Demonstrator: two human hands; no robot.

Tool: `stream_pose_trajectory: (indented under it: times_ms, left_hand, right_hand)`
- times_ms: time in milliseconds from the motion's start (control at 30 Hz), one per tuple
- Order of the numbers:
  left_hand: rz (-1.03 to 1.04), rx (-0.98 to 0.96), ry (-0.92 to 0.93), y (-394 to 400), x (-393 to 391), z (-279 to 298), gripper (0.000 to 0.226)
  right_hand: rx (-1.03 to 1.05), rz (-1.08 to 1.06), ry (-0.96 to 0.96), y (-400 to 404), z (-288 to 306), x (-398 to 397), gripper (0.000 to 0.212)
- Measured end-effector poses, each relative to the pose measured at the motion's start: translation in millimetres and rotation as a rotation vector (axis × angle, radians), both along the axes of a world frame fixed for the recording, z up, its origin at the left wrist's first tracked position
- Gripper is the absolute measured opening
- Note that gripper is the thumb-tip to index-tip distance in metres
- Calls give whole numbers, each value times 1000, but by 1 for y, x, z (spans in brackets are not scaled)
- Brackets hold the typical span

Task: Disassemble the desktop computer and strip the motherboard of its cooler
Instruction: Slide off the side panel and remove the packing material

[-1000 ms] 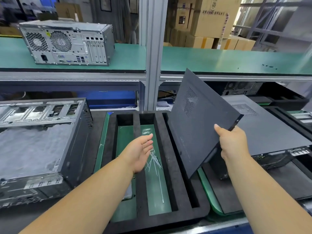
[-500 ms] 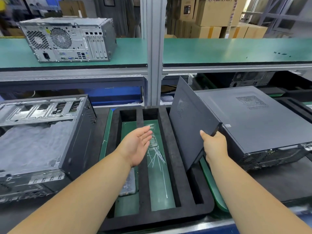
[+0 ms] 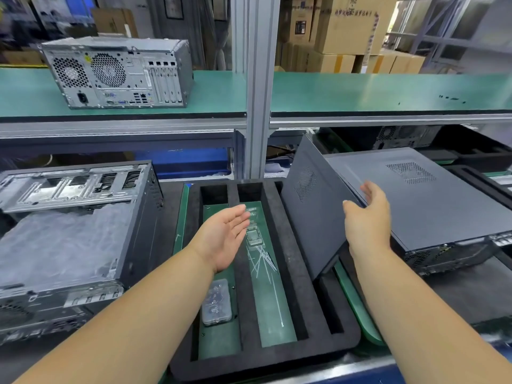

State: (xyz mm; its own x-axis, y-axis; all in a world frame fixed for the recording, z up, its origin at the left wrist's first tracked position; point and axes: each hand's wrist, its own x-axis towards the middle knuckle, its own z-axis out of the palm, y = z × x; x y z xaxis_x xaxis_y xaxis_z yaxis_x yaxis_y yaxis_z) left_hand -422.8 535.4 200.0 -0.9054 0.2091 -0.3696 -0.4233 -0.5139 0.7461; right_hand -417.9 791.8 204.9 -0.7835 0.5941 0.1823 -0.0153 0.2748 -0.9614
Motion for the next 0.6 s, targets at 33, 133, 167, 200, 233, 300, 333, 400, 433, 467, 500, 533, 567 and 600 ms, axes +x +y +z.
stream_pose_trajectory:
  times_ms: [33,133,167,200,233,300,333,400,433,467,500,533,567,600]
  left_hand:
    - [-7,9,6,-5,1,3,49]
    - [-26,32,48,-27,6,12,54]
    - [-31,38,66,-37,7,16,56]
    - [-36,42,85,-49,8,19,57]
    - [-41,45,108,-61,10,22,59]
    - [-41,42,161,-90,11,28,59]
    - [-36,35,189,-105,12,31,57]
    - [-16,-1,248,-138,14,35,44]
    - [-8,-32,278,-156,15,36,36]
    - [-5,-69,304,-174,16,37,30]
    - [-2,-109,326,-192,16,37,26]
    - [4,-155,345,-211,17,37,24]
    - [13,-211,361,-230,18,37,22]
    - [27,-281,374,-248,19,36,21]
  right_hand:
    - [28,13,-1,-7,7,1,57]
    - [42,62,11,-36,21,3,53]
    - [27,83,15,-49,24,4,50]
    - [2,107,12,-64,27,5,47]
    - [-26,133,9,-80,28,5,43]
    - [-66,205,-3,-116,29,6,38]
    - [-75,243,-11,-136,29,5,37]
    - [-72,321,-36,-176,29,3,33]
    - [-64,360,-50,-196,27,1,32]
    - [-50,400,-63,-217,26,-1,32]
    - [-27,441,-76,-238,25,-2,32]
    - [1,485,-87,-259,24,-4,31]
    - [26,529,-97,-279,23,-5,31]
    - [48,570,-106,-299,23,-7,30]
